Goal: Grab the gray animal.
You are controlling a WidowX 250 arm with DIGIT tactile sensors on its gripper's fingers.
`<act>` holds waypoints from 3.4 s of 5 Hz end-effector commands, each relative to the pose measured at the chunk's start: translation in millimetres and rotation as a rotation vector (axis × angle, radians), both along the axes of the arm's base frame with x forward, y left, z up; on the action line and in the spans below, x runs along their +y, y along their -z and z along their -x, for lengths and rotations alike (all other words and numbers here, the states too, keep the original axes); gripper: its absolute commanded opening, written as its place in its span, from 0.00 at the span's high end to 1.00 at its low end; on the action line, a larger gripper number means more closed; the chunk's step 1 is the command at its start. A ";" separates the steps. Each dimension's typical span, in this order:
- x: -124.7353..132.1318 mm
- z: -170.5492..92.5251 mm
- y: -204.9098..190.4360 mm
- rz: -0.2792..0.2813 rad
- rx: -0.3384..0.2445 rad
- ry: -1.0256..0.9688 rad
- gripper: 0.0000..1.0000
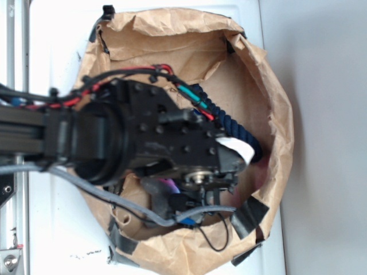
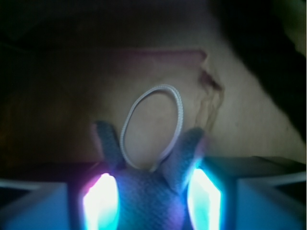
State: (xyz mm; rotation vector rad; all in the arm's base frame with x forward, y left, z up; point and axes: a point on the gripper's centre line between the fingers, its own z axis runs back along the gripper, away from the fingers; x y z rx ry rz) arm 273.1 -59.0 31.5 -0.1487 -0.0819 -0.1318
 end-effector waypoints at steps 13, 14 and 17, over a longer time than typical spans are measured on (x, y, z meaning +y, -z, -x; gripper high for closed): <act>-6.0 -2.9 -29.5 0.123 -0.117 0.201 0.00; -2.5 -6.5 -19.9 0.122 -0.120 0.195 0.00; 6.9 1.6 -25.1 0.131 -0.154 0.146 1.00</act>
